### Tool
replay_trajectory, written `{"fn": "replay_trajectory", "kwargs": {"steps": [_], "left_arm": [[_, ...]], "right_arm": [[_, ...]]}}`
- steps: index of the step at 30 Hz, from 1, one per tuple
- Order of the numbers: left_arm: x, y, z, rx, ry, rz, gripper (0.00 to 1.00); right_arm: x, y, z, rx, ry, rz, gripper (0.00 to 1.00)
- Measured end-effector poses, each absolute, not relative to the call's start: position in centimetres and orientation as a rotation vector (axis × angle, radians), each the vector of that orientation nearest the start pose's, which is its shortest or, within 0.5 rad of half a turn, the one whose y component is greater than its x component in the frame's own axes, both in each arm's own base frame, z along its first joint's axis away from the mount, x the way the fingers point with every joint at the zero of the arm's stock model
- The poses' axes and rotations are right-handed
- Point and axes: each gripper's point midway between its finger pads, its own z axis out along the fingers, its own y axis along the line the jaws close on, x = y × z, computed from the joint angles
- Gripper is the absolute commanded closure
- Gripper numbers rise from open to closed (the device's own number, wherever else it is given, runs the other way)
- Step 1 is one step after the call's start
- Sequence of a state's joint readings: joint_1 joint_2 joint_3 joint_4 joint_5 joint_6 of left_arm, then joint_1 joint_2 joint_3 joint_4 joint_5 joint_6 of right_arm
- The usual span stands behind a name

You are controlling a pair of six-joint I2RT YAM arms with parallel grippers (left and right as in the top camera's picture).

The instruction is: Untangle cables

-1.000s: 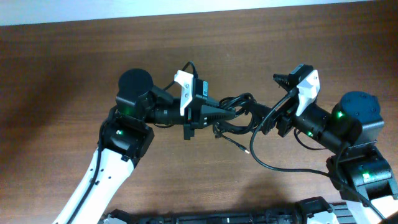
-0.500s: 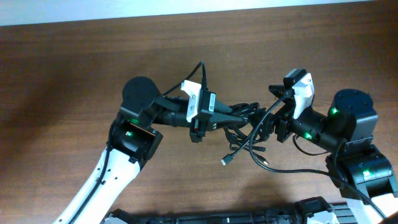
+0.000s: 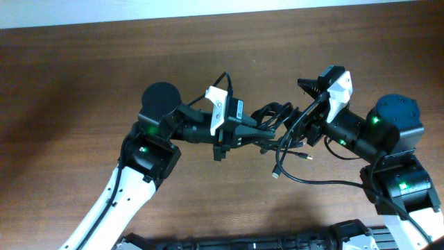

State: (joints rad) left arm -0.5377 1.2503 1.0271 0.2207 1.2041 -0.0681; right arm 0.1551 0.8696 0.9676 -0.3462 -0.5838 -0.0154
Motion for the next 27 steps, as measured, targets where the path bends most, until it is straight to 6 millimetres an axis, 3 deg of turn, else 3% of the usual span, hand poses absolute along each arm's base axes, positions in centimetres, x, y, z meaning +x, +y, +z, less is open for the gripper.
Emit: {"fn": "replay_trajectory", "kwargs": {"steps": [4,7,8,11,12,16,22,24,27], "left_arm": [[20.3,-30.5,36.2,1.266,1.258,-1.376,1.00],[21.8,-30.7,35.7,1.185,1.347,-1.334,1.00],[22.1,-30.7,35.6,1.164,1.364,-1.325,1.00],[22.6,-30.7,35.6,1.128,1.394,-1.318,1.00],[22.7,-30.7,35.6,1.120,1.400,-1.315,1.00],[23.2,-30.7,36.3,1.098,1.378,-1.295,1.00],[22.9,-30.7,36.9,1.095,1.360,-1.320,1.00],[22.7,-30.7,36.9,1.106,1.355,-1.333,1.00],[22.6,-30.7,36.8,1.106,1.359,-1.341,1.00]], "right_arm": [[28.2,13.8,34.9,-0.558,1.717,0.611,0.09],[28.3,13.7,35.3,-0.551,1.701,0.599,0.08],[28.2,13.6,35.4,-0.548,1.698,0.595,0.12],[28.3,13.5,35.4,-0.548,1.695,0.581,0.60],[28.3,13.5,35.4,-0.554,1.694,0.574,0.67],[28.2,13.5,35.4,-0.555,1.693,0.580,0.72],[28.2,13.6,35.5,-0.556,1.690,0.581,0.72],[28.0,13.7,35.5,-0.566,1.687,0.594,0.94],[27.7,14.1,35.6,-0.591,1.677,0.613,0.96]]}}
